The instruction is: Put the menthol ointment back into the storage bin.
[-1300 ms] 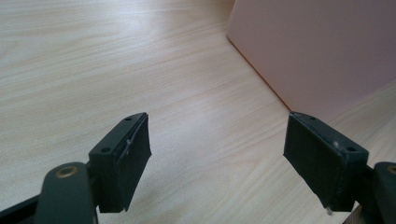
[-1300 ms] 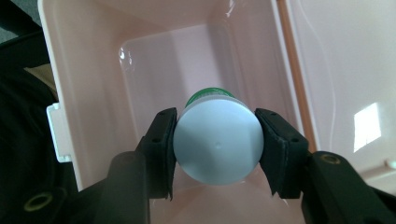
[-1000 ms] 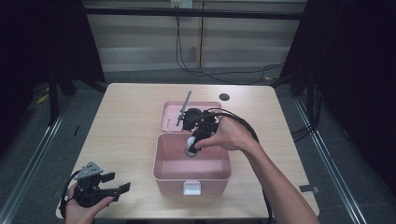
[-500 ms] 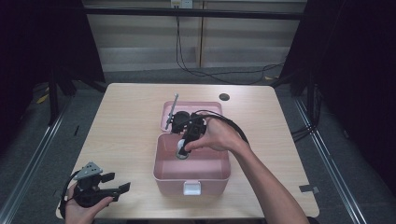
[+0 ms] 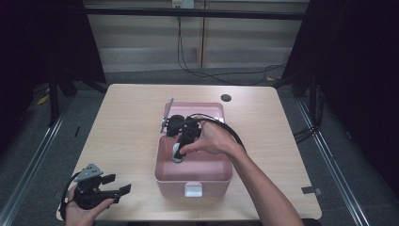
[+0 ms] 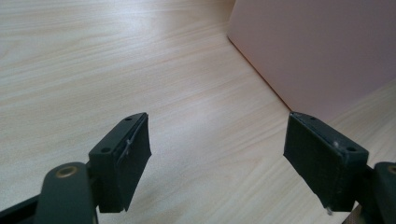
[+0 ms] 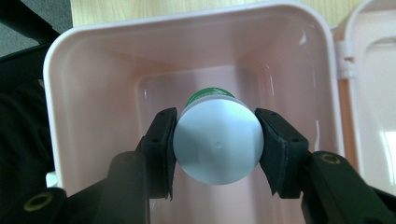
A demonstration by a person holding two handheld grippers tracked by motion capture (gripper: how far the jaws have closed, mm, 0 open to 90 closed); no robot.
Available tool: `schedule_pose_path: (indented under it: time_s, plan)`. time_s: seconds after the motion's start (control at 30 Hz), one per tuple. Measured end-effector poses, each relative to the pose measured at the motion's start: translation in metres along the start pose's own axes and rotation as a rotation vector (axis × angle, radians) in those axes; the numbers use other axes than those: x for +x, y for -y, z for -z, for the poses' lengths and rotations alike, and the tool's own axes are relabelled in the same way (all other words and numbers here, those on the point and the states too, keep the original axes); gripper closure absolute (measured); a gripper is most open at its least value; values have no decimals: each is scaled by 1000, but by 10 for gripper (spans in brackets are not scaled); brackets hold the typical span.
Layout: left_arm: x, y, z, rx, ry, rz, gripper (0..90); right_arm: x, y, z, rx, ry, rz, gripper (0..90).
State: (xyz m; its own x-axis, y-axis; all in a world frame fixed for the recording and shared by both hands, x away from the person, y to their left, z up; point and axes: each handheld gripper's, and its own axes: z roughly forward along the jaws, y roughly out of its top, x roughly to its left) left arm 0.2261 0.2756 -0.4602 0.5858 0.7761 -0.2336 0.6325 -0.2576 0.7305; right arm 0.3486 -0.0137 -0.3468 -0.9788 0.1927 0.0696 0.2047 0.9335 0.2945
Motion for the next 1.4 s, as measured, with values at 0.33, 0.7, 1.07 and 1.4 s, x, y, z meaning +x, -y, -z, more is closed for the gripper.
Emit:
schedule_pose_path:
  time_s: [0.33,0.7,1.07,1.4]
  plan:
    - [0,0,0,2,1,-6,226,3,-13,-17,29,-27,21,518]
    - [0,0,0,0,-2,-4,225,3,-18,-31,45,-38,29,519]
    - [2,0,-2,6,0,7,226,-1,-20,-42,53,-58,37,519]
    - [1,-1,-2,4,7,-4,226,-2,-25,-61,78,-73,39,519]
